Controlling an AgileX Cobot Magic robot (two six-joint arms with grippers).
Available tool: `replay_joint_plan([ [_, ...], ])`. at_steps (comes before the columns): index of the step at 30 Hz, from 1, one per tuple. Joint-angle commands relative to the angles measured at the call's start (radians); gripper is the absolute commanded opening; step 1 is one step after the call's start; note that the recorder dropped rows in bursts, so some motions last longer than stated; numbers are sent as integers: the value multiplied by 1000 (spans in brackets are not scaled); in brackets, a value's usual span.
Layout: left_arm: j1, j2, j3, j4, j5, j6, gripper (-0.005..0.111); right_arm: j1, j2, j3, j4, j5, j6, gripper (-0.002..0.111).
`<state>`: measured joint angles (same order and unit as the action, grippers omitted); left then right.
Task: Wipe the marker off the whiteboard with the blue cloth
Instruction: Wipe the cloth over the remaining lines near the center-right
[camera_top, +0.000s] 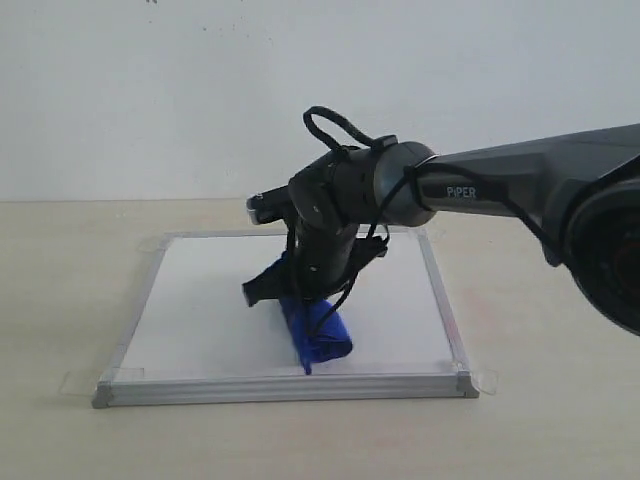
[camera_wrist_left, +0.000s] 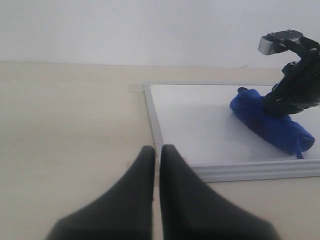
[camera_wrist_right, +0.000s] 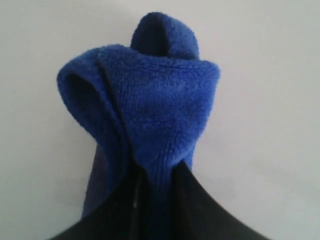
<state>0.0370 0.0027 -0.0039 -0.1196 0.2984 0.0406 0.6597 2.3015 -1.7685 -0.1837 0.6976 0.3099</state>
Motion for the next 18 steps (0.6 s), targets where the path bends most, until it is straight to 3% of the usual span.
replay_joint_plan([
  [1,3,-3,4,5,1,5,4,-53,1,2,-286,275,72,-1],
  [4,3,-3,4,5,1,5,4,-90,1,2,-386,383,72,-1],
  [8,3,-3,4,5,1,5,4,-101,1,2,-357,405,72,-1],
  [11,3,-3,4,5,1,5,4,-101,1,2,-124,294,67,-1],
  [16,3,-3,4,5,1,5,4,-101,1,2,429,76,-222,-1],
  [18,3,-3,4,5,1,5,4,-101,1,2,445,54,-234,-1],
])
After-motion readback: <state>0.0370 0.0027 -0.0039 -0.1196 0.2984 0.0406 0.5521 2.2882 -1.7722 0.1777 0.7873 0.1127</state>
